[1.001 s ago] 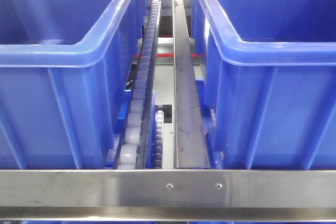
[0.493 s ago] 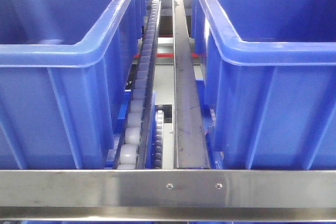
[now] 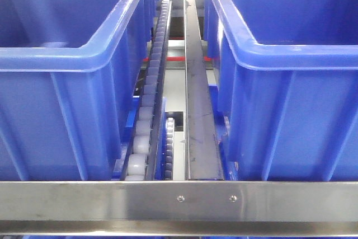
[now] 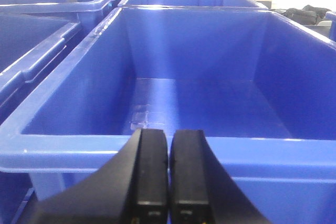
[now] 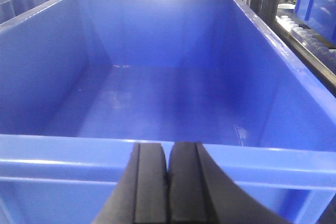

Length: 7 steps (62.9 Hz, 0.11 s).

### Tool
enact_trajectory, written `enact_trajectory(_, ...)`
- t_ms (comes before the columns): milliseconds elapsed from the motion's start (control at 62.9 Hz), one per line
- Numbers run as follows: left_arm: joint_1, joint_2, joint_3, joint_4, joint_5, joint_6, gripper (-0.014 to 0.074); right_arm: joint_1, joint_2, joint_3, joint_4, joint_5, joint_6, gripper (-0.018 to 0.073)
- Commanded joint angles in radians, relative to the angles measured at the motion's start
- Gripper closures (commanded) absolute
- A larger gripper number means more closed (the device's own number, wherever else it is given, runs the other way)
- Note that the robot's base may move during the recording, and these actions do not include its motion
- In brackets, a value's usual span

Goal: Pick and sort blue part to right shelf

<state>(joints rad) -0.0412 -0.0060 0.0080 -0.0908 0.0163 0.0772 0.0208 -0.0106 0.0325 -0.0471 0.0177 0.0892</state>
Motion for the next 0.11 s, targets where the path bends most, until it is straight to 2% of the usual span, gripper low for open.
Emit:
enact_trajectory(0,0.0,-0.022,0.022,0.001,-0.086,-0.004,0.0472,-0.004,-0.021,-0.023,-0.01,-0.094,-0.003,0.0494)
enact_trajectory(95,0.0,-0.022,0.022,0.001,-0.086,-0.004,0.0473,-0.004,-0.021,-0.023,-0.01,-0.094,-0.003,0.0494)
